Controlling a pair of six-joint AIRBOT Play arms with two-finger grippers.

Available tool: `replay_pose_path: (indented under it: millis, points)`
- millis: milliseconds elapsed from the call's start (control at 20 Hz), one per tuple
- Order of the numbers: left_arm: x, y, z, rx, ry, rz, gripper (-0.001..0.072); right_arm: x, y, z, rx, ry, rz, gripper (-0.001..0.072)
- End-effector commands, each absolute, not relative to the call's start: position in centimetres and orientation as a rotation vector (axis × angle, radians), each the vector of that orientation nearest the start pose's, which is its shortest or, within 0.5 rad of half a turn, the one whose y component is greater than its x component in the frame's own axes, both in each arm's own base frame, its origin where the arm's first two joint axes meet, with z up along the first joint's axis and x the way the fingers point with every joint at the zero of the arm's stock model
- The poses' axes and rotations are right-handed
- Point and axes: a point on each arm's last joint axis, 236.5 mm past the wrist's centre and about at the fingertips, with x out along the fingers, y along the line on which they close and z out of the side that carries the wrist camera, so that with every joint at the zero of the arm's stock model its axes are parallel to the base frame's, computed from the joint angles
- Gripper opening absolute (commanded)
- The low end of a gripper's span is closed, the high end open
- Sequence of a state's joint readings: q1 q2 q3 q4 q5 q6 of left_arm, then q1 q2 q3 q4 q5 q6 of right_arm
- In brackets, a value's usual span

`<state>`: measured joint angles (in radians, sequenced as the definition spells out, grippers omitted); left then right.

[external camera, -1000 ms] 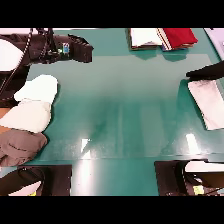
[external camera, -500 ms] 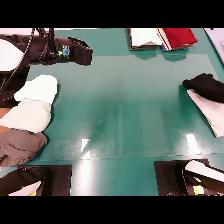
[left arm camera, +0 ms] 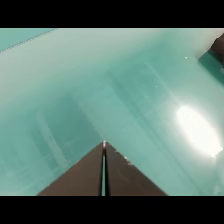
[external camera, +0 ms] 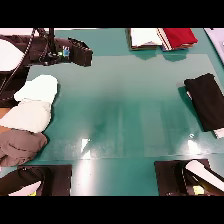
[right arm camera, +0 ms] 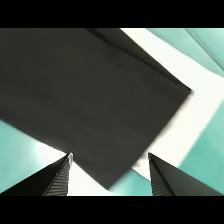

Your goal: Fold the shirts.

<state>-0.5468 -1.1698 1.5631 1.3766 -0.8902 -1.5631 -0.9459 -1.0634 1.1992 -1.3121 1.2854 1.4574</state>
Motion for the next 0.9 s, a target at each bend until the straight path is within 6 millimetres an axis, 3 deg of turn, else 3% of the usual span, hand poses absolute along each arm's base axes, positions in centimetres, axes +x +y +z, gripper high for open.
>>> replay_pose_path:
  millis: [0, 150, 300, 400, 450, 500, 600, 700, 850]
  points:
    - [38.4, -27.5, 27.2, -0.011, 0.523, -0.654, 0.0024, 31.3, -19.0, 13.8, 0.636, 0.817, -0.377, 0.0556]
    - [38.3, -27.5, 27.2, -0.009, 0.526, -0.653, 0.0025, 35.1, -9.5, 14.9, 0.522, 0.86, -0.117, 0.0556]
    - [38.5, -27.5, 27.4, -0.013, 0.515, -0.653, 0.0024, 36.4, 0.3, 15.2, 0.397, 0.91, 0.13, 0.0554]
    - [38.7, -27.6, 27.9, -0.019, 0.495, -0.652, 0.0024, 36.6, 5.4, 15.5, 0.324, 0.909, 0.253, 0.0552]
    - [38.8, -27.6, 28.0, -0.022, 0.489, -0.652, 0.0024, 36.6, 7.5, 15.8, 0.297, 0.901, 0.304, 0.0521]
    - [38.8, -27.6, 28.0, -0.022, 0.488, -0.652, 0.0024, 36.4, 9.6, 16.0, 0.273, 0.894, 0.354, 0.0371]
    - [38.8, -27.6, 28.0, -0.022, 0.488, -0.652, 0.0024, 35.9, 12.7, 16.3, 0.232, 0.883, 0.432, 0.0018]
    - [38.8, -27.6, 28.0, -0.021, 0.488, -0.652, 0.0025, 35.4, 14.5, 16.4, 0.21, 0.881, 0.478, 0.0018]
    - [38.8, -27.6, 28.0, -0.022, 0.488, -0.652, 0.0025, 34.9, 15.2, 16.3, 0.202, 0.893, 0.498, 0.0018]
